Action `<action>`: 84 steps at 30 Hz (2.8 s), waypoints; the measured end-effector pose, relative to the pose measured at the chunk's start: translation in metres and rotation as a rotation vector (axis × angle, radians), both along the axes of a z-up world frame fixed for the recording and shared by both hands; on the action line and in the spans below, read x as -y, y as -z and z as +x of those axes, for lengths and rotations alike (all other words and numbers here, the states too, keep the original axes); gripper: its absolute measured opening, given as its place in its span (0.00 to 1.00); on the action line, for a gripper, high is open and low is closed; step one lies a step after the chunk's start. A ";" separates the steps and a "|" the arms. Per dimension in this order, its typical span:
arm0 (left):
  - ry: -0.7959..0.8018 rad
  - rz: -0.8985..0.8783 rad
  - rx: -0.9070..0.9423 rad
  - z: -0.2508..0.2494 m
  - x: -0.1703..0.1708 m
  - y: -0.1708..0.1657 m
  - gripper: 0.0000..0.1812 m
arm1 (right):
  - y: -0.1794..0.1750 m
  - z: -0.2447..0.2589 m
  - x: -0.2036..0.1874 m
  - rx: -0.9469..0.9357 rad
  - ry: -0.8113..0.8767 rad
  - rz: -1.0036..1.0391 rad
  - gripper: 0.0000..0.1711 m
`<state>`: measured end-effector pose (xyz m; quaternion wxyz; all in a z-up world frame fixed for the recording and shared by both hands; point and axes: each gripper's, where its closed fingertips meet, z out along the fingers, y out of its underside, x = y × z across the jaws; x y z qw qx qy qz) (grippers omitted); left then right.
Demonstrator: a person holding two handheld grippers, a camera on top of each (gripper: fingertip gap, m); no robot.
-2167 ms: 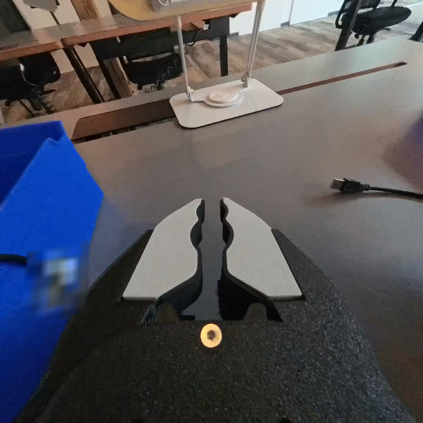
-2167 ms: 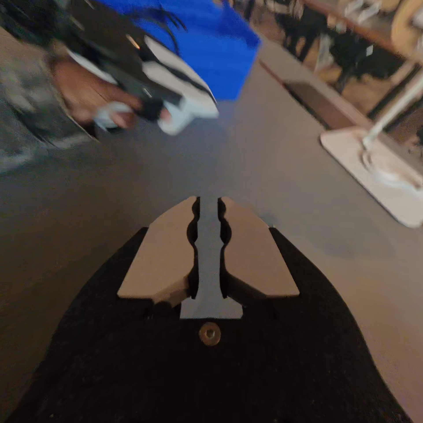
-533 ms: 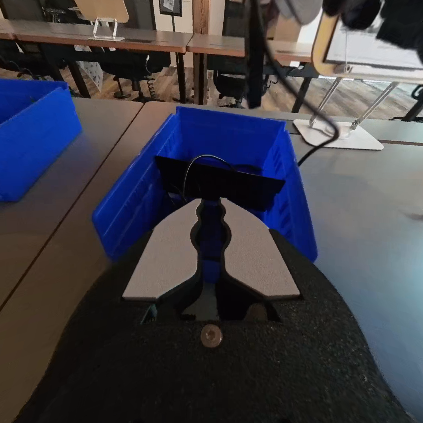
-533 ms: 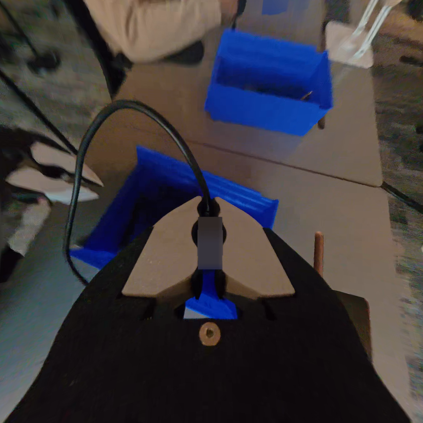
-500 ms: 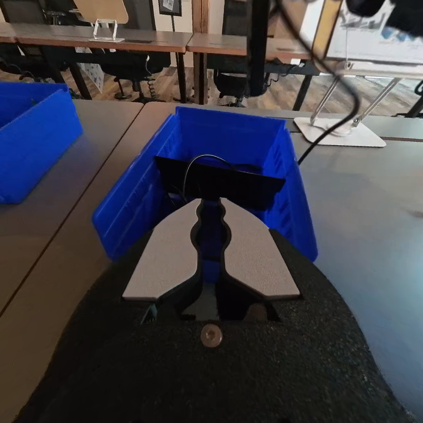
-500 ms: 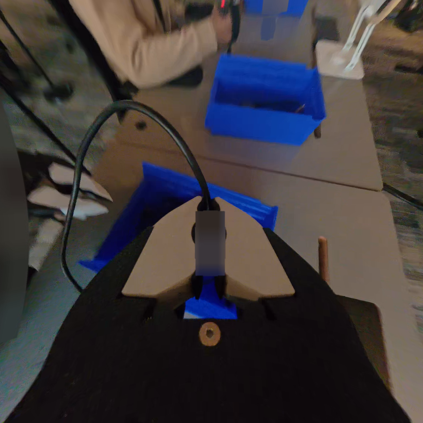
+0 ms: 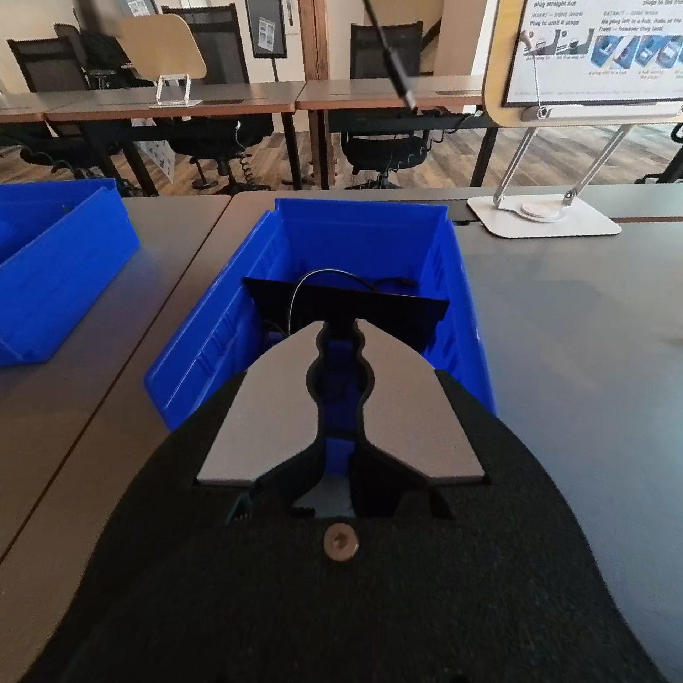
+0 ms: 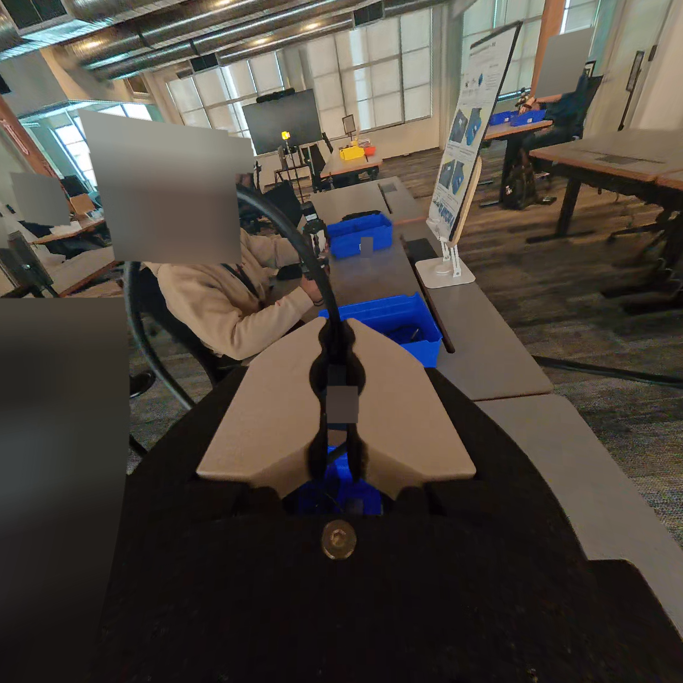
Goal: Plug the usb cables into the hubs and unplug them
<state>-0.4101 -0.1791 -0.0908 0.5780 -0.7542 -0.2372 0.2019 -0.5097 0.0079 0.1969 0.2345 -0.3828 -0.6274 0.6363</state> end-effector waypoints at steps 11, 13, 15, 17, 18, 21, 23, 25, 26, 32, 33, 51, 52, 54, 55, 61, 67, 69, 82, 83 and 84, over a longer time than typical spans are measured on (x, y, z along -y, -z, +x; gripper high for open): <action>-0.044 -0.043 0.015 -0.008 0.010 0.010 0.07 | 0.116 -0.041 0.002 0.134 0.022 -0.077 0.02; -0.044 -0.055 0.017 -0.009 0.009 0.013 0.07 | 0.120 -0.044 0.003 0.135 0.011 -0.098 0.02; -0.044 -0.055 0.017 -0.009 0.009 0.013 0.07 | 0.115 -0.046 0.004 0.128 -0.007 -0.121 0.02; -0.042 -0.047 0.022 -0.010 0.008 0.014 0.07 | 0.108 -0.046 0.004 0.116 -0.017 -0.129 0.02; -0.040 -0.044 0.025 -0.010 0.008 0.014 0.07 | 0.106 -0.046 0.004 0.110 -0.021 -0.124 0.02; -0.039 -0.051 0.040 -0.011 0.006 0.018 0.07 | 0.113 -0.044 0.009 0.118 -0.070 -0.082 0.02; -0.043 -0.069 0.046 -0.012 0.006 0.021 0.07 | 0.133 -0.041 0.016 0.143 -0.115 -0.028 0.02; -0.050 -0.086 0.048 -0.012 0.006 0.024 0.07 | 0.160 -0.039 0.023 0.187 -0.153 0.016 0.02; -0.052 -0.090 0.046 -0.012 0.006 0.024 0.07 | 0.174 -0.038 0.026 0.211 -0.166 0.033 0.02; -0.054 -0.087 0.038 -0.012 0.007 0.022 0.07 | 0.247 -0.046 0.034 0.340 -0.124 0.119 0.02; -0.054 -0.091 0.037 -0.012 0.007 0.022 0.07 | 0.258 -0.047 0.035 0.360 -0.119 0.153 0.02; -0.083 -0.076 0.042 -0.016 0.016 0.020 0.07 | 0.249 0.037 0.112 -0.023 -0.498 0.814 0.17; -0.081 -0.077 0.040 -0.015 0.016 0.020 0.07 | 0.264 0.040 0.118 0.027 -0.549 0.866 0.17; -0.080 -0.079 0.030 -0.014 0.016 0.017 0.07 | 0.295 0.028 0.115 0.121 -0.547 0.993 0.15; -0.079 -0.077 0.023 -0.013 0.017 0.015 0.07 | 0.308 0.023 0.114 0.160 -0.552 1.027 0.15; -0.067 -0.048 0.018 -0.011 0.018 0.011 0.07 | 0.335 0.000 0.115 0.240 -0.545 1.065 0.11; -0.052 -0.073 0.049 -0.013 0.014 0.021 0.07 | 0.353 -0.005 0.100 0.225 -0.555 1.265 0.12; -0.043 -0.075 0.048 -0.012 0.012 0.021 0.07 | 0.360 -0.005 0.097 0.234 -0.567 1.324 0.13; -0.057 -0.049 0.038 -0.012 0.015 0.015 0.07 | 0.243 0.011 0.100 0.230 -0.319 1.129 0.02; -0.056 -0.051 0.036 -0.011 0.015 0.015 0.07 | 0.224 0.014 0.103 0.228 -0.282 1.071 0.02; -0.058 -0.054 0.035 -0.011 0.015 0.014 0.07 | 0.206 0.017 0.108 0.228 -0.243 1.005 0.02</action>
